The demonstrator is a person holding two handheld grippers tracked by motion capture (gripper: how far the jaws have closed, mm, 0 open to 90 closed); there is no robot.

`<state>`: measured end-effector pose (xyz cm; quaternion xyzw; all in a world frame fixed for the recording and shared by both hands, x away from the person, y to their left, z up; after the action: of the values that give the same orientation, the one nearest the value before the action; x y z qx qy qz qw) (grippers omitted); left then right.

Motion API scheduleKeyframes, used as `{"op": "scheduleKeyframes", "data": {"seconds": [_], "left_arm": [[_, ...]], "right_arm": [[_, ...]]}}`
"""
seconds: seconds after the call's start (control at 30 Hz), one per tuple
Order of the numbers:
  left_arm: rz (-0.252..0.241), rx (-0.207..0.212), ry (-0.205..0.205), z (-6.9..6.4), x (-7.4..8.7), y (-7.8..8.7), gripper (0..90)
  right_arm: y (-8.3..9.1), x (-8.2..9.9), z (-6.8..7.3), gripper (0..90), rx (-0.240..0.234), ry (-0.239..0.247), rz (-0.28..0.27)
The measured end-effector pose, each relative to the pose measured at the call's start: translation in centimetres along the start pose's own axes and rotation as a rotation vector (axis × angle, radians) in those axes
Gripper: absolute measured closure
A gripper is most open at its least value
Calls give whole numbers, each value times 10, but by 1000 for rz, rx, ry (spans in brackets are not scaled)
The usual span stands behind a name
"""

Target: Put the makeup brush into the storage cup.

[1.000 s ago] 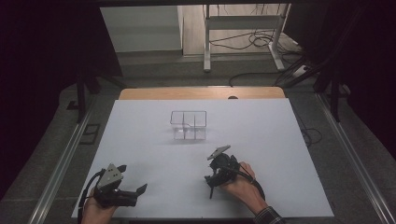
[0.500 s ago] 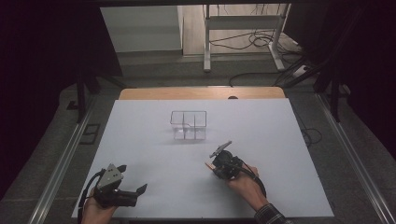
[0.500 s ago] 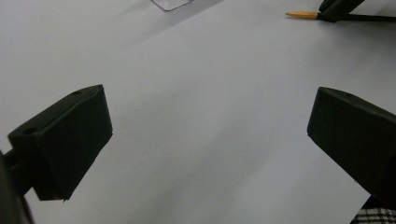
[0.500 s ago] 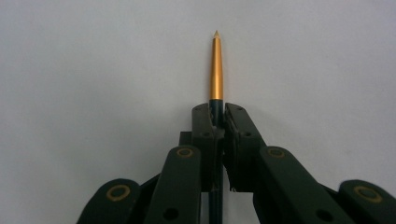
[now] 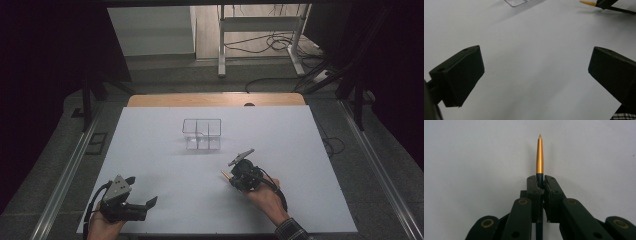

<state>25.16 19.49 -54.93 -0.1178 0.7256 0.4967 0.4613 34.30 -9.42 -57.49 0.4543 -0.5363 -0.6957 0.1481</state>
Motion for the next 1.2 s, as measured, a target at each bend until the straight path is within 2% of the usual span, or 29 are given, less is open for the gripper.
{"op": "scheduleKeyframes", "data": {"seconds": [0.27,1.0,1.07,1.2], "left_arm": [[-4,13,23,0,-1,1,11],[-34,50,76,-3,-7,3,12],[-40,59,87,-3,-8,3,11],[-72,108,122,-7,-15,6,11]], "right_arm": [[15,-7,0,827,-11,-3,-57],[44,-21,2,835,-25,4,-143],[45,-21,2,834,-27,4,-146],[49,-22,4,834,-19,11,-171]]}}
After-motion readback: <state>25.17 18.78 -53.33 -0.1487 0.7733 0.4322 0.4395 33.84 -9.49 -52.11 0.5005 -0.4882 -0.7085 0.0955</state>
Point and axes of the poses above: each handheld gripper's, and its own axes: y roughly backward along the jaws, x roughly out of its underside, z roughly to its left, the point moved 9 cm from there along -y, roughly forward along the jaws, and after that the axes turned 2 degrees about y, right-handed, at the moved point
